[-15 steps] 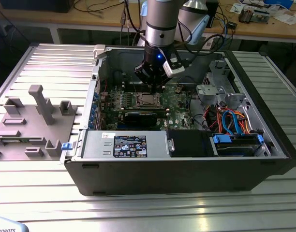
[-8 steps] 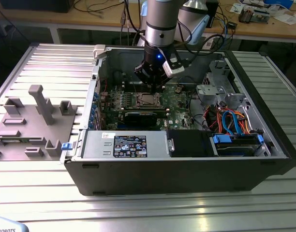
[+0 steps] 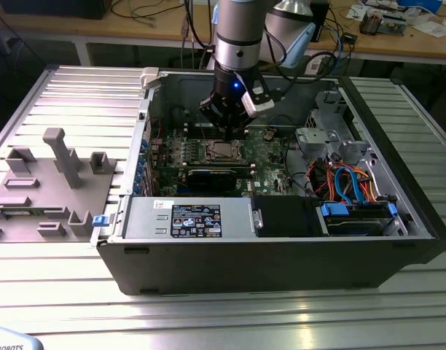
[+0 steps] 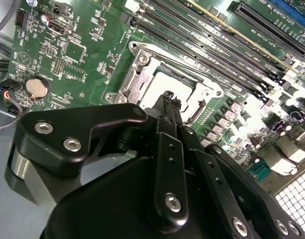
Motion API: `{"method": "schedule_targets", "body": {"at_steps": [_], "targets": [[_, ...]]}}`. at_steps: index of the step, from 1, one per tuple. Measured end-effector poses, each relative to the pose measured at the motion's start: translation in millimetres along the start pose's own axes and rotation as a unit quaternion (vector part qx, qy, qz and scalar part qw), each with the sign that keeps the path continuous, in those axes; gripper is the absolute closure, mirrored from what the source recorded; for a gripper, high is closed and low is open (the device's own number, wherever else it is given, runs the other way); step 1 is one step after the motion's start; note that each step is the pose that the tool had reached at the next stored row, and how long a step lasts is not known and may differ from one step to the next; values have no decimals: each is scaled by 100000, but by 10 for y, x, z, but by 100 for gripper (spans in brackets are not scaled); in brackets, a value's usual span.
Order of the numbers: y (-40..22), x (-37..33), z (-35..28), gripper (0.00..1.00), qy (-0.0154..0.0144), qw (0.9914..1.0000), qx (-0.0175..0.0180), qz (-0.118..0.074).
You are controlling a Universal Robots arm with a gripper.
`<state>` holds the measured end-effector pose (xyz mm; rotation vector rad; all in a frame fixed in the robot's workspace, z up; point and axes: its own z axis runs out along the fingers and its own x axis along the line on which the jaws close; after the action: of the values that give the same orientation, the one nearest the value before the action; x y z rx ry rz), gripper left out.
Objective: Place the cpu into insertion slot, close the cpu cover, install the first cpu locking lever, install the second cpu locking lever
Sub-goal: 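Install the first cpu locking lever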
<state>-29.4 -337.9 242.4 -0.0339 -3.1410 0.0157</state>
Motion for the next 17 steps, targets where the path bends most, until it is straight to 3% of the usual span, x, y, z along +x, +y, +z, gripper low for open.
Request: {"method": "schedule_targets", "body": {"at_steps": [17], "targets": [[-6, 261, 0, 89, 3, 100000, -18, 100]]}}
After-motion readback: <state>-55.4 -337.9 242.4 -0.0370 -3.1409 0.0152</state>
